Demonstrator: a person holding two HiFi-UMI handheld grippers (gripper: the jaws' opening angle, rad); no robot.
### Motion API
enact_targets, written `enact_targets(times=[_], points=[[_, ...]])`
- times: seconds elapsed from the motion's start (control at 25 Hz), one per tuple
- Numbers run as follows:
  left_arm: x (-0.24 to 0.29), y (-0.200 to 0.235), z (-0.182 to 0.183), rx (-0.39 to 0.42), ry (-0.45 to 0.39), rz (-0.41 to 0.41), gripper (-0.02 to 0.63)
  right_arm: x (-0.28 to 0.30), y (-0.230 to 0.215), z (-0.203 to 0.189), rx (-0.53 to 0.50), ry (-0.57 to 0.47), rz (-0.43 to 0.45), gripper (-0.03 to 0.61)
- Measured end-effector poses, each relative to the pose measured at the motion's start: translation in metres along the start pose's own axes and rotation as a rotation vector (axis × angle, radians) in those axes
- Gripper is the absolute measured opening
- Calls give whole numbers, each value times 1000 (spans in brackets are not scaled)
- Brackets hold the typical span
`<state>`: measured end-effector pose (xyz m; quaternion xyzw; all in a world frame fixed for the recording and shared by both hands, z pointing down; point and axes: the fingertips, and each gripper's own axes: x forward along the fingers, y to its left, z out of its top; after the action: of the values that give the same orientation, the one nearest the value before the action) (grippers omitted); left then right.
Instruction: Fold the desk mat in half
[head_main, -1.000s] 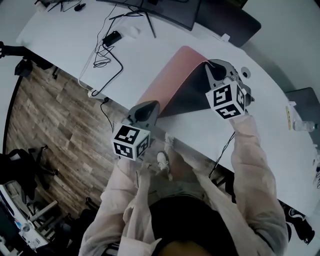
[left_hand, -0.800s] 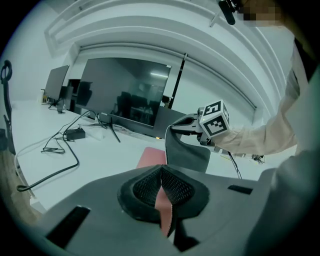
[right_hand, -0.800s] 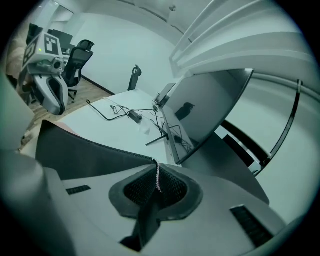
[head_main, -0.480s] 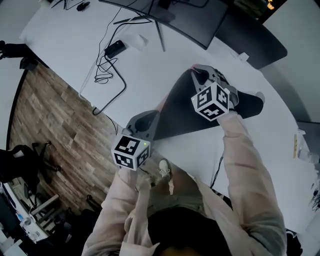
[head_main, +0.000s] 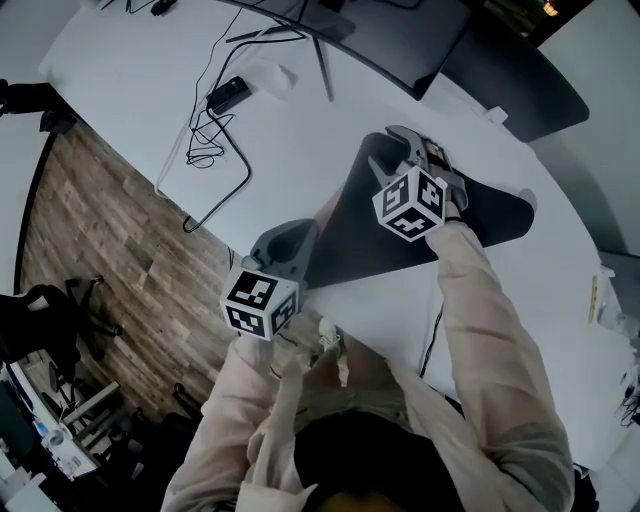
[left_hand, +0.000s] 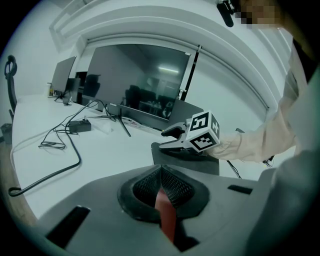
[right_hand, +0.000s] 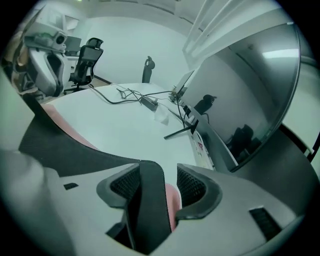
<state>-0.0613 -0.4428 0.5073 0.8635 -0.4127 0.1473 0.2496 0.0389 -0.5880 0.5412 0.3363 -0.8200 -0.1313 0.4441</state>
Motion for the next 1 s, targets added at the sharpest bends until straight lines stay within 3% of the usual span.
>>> enact_targets(times=[0.28, 0.6, 1.0], points=[[-7, -6, 3, 20, -11, -8, 28, -25, -2, -1, 20, -8, -17, 264], [-30, -21, 12, 43, -59, -21, 28, -83, -4, 13, 154, -59, -46, 265], [-67, -56, 20, 78, -120, -53, 28, -163, 9, 15, 242, -78, -105, 262]])
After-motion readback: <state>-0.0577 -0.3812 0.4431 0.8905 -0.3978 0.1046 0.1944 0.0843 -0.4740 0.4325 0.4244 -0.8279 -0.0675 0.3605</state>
